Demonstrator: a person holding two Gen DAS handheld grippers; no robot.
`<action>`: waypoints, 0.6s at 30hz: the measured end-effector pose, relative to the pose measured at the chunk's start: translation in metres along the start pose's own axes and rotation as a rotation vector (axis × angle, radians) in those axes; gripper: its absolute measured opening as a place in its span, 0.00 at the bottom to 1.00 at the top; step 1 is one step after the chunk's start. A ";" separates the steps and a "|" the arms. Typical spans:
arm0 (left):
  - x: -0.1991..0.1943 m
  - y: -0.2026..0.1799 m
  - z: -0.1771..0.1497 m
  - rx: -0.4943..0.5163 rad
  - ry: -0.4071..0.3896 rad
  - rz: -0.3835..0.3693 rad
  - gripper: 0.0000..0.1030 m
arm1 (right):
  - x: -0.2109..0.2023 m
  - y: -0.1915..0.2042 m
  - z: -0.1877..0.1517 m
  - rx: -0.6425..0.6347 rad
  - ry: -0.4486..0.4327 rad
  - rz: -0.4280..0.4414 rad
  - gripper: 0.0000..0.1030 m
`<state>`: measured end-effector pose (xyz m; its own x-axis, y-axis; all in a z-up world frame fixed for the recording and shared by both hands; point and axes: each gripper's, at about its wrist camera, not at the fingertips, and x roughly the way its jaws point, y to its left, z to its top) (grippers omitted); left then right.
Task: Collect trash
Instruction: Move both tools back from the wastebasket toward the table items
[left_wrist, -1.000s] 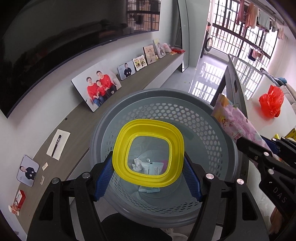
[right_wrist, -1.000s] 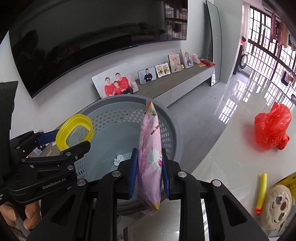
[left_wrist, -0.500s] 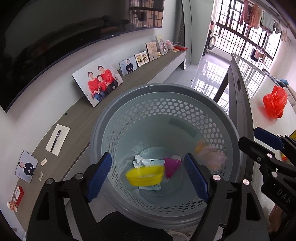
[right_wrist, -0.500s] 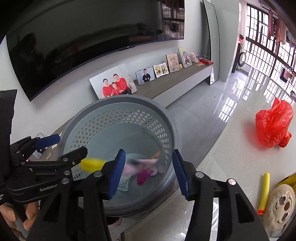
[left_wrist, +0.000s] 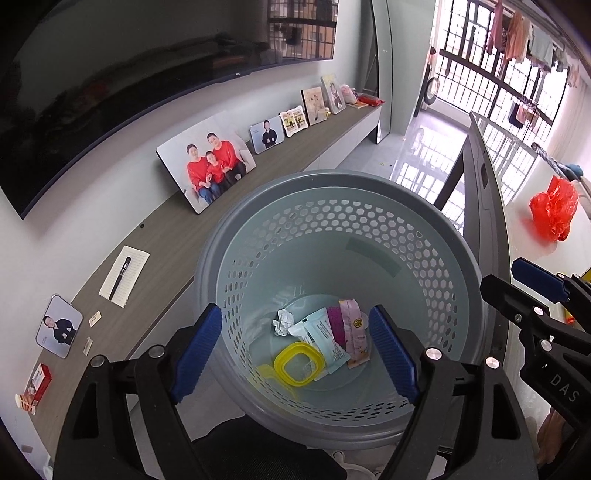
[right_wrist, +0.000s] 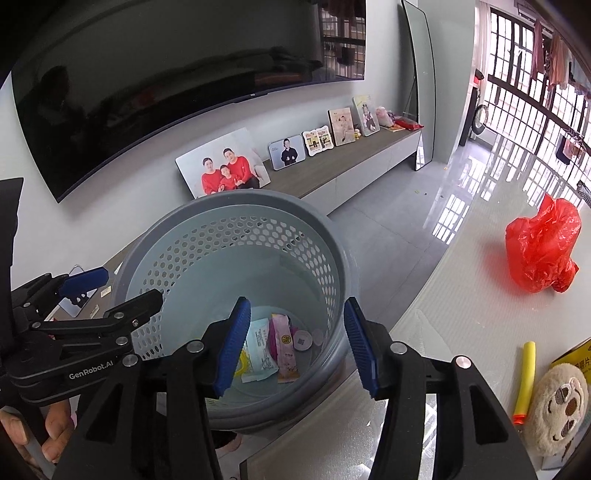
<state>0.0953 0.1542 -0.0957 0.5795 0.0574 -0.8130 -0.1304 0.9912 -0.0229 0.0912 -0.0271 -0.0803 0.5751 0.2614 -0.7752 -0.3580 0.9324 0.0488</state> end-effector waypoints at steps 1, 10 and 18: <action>-0.001 0.000 0.000 -0.001 -0.002 0.003 0.79 | -0.001 0.000 0.000 0.000 -0.003 -0.005 0.49; -0.025 -0.004 -0.004 0.000 -0.037 0.019 0.82 | -0.027 -0.007 -0.016 0.033 -0.033 -0.030 0.55; -0.045 -0.022 -0.012 0.015 -0.062 0.013 0.82 | -0.063 -0.031 -0.048 0.086 -0.046 -0.085 0.56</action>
<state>0.0620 0.1288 -0.0654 0.6264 0.0770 -0.7757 -0.1265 0.9920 -0.0037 0.0305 -0.0841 -0.0637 0.6345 0.1902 -0.7491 -0.2432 0.9691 0.0400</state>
